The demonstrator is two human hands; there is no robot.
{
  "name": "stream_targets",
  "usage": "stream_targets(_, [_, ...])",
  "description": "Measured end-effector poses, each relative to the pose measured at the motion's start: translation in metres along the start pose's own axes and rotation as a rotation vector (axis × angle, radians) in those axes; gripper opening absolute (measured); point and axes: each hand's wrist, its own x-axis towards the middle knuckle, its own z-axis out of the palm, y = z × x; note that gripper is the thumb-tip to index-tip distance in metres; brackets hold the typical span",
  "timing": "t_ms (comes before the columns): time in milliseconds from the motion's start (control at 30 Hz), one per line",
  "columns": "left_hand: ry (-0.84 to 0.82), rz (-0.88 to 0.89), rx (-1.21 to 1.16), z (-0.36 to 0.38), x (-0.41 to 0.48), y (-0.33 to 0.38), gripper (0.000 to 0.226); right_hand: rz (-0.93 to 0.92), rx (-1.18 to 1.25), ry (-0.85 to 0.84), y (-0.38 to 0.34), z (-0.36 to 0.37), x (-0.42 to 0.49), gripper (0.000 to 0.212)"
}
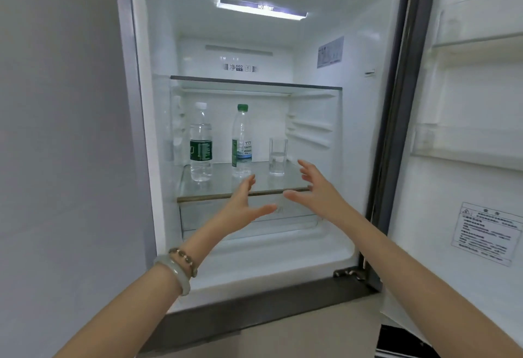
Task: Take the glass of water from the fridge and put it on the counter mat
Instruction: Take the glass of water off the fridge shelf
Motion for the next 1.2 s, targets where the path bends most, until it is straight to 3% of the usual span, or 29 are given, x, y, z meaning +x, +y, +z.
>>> stream_targets(167, [0.007, 0.047, 0.086, -0.002, 0.068, -0.004, 0.111, 0.061, 0.014, 0.082, 0.024, -0.014, 0.049, 0.085])
stream_targets(467, [0.025, -0.059, 0.093, 0.008, 0.159, -0.032, 0.117, 0.149, 0.055, 0.119, 0.072, -0.006, 0.154, 0.086])
stream_targets(633, [0.016, -0.055, 0.177, 0.019, 0.201, -0.044, 0.121, 0.157, 0.068, 0.054, 0.096, 0.01, 0.212, 0.093])
stream_targets(767, [-0.038, -0.186, 0.166, 0.025, 0.228, -0.047, 0.124, 0.189, 0.097, -0.019, 0.115, 0.014, 0.245, 0.1])
stream_targets(967, [-0.082, -0.206, 0.165, 0.029, 0.242, -0.056, 0.116, 0.231, 0.158, -0.14, 0.123, 0.027, 0.271, 0.074])
stream_targets(1200, [-0.085, -0.182, 0.121, 0.03, 0.239, -0.052, 0.113, 0.262, 0.211, -0.102, 0.118, 0.03, 0.272, 0.061])
